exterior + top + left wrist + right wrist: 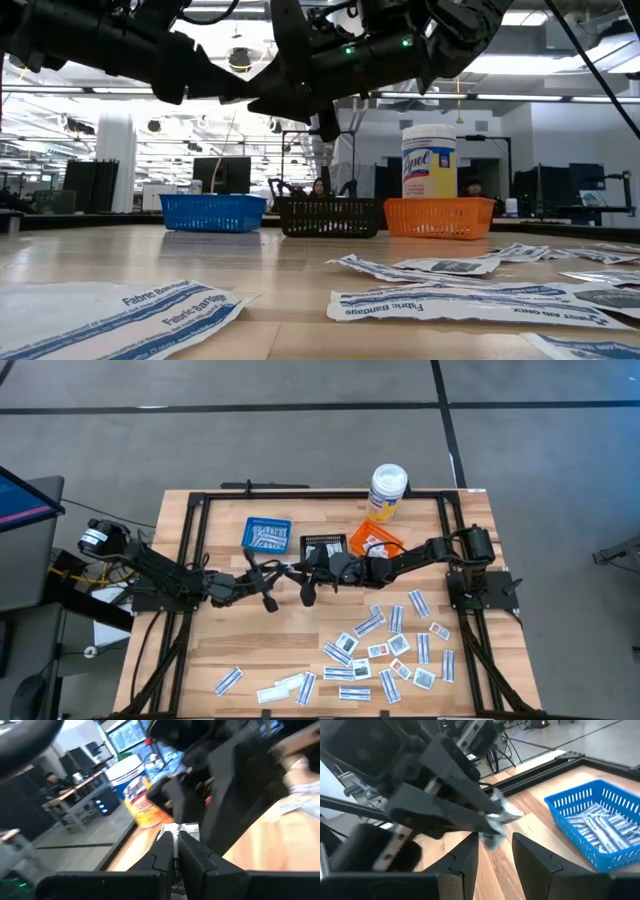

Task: Pick & Place First Aid Supplies
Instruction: Put the towelette pack into the black bin

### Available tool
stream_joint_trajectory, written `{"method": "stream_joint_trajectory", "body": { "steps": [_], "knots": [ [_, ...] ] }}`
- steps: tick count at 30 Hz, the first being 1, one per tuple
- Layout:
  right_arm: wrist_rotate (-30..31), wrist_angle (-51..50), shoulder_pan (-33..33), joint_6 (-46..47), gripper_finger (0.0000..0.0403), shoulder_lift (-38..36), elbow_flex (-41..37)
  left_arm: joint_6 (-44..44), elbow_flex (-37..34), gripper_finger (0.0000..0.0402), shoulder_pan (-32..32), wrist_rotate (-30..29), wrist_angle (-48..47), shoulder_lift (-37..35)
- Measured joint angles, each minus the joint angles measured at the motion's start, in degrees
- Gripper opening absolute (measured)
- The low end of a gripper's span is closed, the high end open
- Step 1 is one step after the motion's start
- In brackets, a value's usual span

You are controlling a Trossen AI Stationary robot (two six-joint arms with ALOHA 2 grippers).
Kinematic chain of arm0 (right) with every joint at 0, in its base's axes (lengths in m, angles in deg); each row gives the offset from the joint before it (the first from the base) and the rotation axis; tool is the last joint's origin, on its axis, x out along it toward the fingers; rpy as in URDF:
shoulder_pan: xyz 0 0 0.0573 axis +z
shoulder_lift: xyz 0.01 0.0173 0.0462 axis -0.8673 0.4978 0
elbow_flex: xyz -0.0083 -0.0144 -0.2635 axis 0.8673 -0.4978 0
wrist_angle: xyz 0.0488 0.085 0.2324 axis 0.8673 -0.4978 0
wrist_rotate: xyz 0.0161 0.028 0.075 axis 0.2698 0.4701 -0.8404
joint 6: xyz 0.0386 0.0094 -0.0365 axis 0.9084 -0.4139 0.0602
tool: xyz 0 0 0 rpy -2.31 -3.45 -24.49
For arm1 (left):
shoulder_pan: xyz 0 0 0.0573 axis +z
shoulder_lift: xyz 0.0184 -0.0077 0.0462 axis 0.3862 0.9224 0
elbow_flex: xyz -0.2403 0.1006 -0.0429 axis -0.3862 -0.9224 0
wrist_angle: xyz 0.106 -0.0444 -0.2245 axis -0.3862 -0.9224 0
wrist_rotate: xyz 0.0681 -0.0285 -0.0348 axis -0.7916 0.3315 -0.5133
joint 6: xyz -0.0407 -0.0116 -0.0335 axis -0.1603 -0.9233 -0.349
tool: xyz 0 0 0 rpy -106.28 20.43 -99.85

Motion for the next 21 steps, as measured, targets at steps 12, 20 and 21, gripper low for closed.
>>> {"method": "stream_joint_trajectory", "body": {
  "steps": [12, 20, 21],
  "knots": [
    [1.1, 0.0, -0.6, -1.1, 0.0114, 0.0, 0.0, 0.5, 0.0, 0.0022, 0.0, 0.3, 0.1, 0.0],
    [2.5, -2.3, -1.3, -2.7, 0.0114, 0.0, 0.0, 0.5, 0.0, 0.0022, 0.1, 2.4, 0.1, 0.0],
    [2.5, -2.5, -1.3, -3.4, 0.0114, 0.0, 0.0, 0.5, 0.0, 0.0022, 0.1, 2.2, 0.1, 0.0]
  ]
}}
